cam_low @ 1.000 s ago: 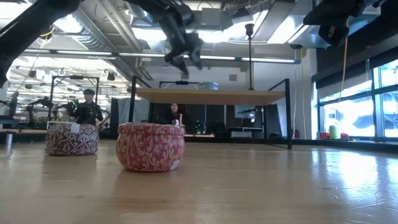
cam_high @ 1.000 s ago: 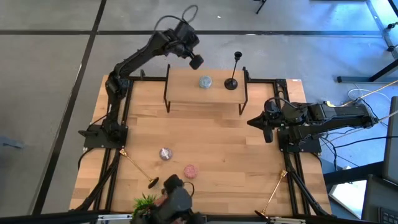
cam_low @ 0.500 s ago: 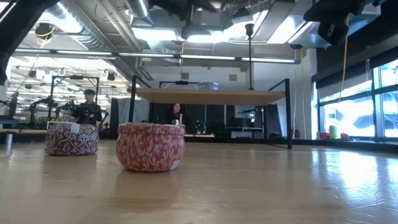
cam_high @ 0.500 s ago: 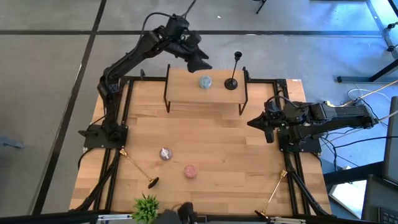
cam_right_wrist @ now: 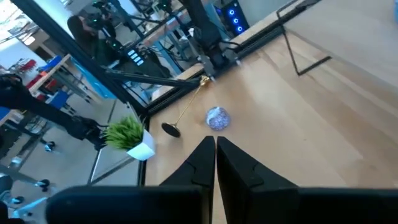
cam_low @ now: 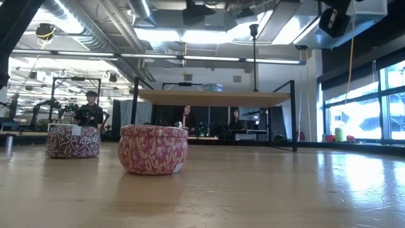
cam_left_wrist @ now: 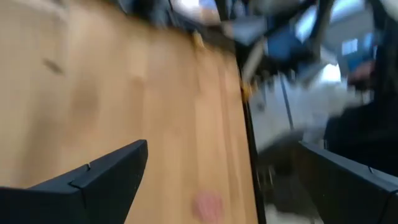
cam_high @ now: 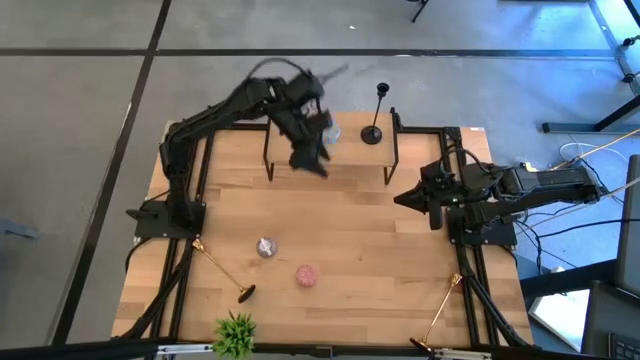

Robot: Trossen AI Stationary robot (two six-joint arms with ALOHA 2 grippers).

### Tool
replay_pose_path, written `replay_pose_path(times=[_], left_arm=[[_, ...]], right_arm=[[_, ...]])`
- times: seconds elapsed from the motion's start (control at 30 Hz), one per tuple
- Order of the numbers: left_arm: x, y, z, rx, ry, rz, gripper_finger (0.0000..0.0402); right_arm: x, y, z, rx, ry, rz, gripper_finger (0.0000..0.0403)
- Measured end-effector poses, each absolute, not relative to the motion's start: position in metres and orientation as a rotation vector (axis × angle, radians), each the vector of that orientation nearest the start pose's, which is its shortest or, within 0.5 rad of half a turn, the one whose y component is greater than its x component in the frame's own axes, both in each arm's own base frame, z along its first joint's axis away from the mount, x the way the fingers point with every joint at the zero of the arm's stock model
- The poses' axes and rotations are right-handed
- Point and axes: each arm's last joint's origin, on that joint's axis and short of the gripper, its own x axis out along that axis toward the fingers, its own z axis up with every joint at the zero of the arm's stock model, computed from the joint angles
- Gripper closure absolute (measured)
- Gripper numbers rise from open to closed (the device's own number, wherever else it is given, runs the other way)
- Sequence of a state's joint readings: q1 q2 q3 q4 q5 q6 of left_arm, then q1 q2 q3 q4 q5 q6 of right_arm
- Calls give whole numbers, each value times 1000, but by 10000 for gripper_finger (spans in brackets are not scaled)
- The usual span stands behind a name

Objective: Pick & Place candle stick holders
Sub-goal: Put the right gold candle holder on the shelf

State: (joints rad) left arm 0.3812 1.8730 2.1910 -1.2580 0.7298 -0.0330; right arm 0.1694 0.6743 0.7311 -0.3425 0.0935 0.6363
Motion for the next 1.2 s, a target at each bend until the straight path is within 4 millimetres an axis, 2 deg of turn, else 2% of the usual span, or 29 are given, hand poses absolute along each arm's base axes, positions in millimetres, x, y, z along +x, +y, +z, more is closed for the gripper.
replay_pose_path(times=[0.1, 0.27, 0.5, 0.63, 0.83, 1.03, 1.2], left_arm=[[349, 91, 412, -490, 903, -347, 3], [354, 38, 413, -374, 992, -279, 3], [351, -46, 425, -214, 943, -166, 3], [344, -84, 436, -180, 850, -142, 3], [341, -118, 438, -206, 775, -149, 3], [344, -139, 415, -229, 834, -163, 3], [344, -148, 392, -242, 912, -137, 3]], right_arm=[[152, 28, 316, 598, 268, -16, 385], [170, 49, 318, 622, 192, -14, 385], [197, 110, 308, 621, 92, 8, 385], [207, 143, 296, 618, 73, -26, 385], [222, 183, 306, 540, 165, -32, 385], [234, 208, 331, 510, 306, -90, 385], [235, 220, 337, 568, 387, -130, 385]])
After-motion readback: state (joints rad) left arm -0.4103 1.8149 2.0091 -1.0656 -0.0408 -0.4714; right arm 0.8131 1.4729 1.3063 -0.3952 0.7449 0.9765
